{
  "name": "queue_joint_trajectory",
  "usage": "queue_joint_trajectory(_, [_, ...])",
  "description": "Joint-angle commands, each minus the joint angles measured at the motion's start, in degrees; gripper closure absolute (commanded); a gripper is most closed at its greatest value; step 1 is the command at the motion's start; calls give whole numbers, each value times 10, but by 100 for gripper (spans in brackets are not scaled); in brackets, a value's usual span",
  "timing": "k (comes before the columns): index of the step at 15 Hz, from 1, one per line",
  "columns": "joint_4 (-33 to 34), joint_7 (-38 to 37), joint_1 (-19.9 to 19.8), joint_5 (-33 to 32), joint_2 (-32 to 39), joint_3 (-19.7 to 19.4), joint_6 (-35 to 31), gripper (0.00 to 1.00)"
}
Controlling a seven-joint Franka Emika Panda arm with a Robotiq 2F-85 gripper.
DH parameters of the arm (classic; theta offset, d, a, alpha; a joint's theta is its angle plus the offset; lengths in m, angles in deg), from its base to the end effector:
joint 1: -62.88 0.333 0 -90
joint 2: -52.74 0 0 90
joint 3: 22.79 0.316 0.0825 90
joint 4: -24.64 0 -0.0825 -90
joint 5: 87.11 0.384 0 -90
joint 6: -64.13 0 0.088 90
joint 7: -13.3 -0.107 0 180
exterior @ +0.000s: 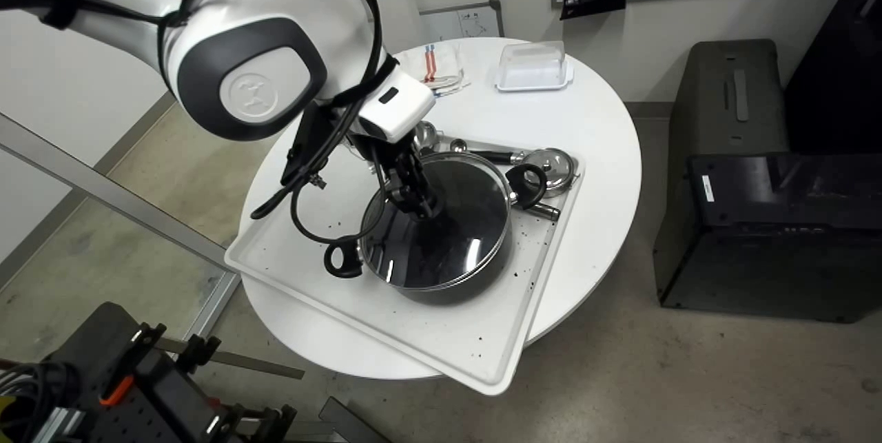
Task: Put the lid on the pot
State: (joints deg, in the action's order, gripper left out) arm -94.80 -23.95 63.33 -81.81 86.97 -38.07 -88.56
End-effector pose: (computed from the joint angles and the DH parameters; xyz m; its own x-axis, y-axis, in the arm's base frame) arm 0.5597 -0.1536 0.1439 0.5853 -0.8076 0.0719 -0.8106 -0.5804 0.0781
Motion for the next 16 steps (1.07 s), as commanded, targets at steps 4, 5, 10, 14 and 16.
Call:
queue_joint_trajectory(4, [-1, -9, 10, -1, -8, -6, 6, 75])
queue_joint_trajectory(5, [0, -9, 10, -1, -7, -5, 7, 75])
queue_joint_trajectory(10, [8, -9, 12, 2, -2, -1, 9, 75])
queue_joint_trajectory(14, [14, -8, 10, 6, 3, 4, 14, 75])
queue_joint_trajectory(16, [16, -8, 9, 7, 5, 5, 17, 75])
